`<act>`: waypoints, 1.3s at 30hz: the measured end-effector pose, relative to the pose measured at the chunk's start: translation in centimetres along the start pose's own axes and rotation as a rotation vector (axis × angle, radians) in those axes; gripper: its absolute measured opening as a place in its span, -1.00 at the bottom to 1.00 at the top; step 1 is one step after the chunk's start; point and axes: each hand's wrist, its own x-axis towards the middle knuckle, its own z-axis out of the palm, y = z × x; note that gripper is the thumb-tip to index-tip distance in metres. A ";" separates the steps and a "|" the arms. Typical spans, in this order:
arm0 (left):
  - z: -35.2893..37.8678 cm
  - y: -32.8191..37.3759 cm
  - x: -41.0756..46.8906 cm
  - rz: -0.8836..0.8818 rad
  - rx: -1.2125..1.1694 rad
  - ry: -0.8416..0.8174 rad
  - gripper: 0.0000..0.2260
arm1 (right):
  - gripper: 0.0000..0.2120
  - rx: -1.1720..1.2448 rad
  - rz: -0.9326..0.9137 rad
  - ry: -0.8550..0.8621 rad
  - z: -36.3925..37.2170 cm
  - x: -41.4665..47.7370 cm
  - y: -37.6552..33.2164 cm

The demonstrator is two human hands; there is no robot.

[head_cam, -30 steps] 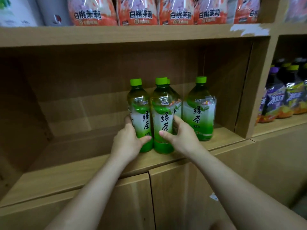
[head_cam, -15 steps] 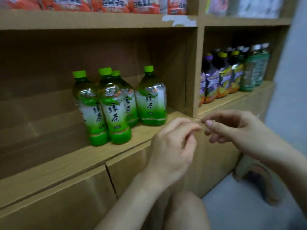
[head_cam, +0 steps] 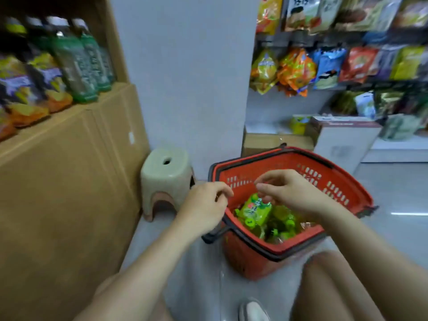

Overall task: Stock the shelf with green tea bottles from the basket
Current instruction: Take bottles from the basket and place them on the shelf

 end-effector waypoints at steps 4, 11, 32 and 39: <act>7.1 -1.4 4.0 0.012 0.096 -0.224 -0.76 | -0.86 -0.079 0.217 0.001 -0.3 1.9 7.3; 15.4 -3.7 9.3 0.055 0.560 -0.532 -0.72 | -0.72 -0.293 0.317 -0.147 0.6 8.2 13.6; 11.6 1.9 19.5 0.196 -0.222 0.080 -0.79 | 0.12 0.402 0.177 -0.346 -5.9 12.0 16.9; 19.8 2.8 22.6 -0.420 -0.913 0.041 -0.44 | -0.33 0.359 0.271 0.089 -9.6 10.8 16.8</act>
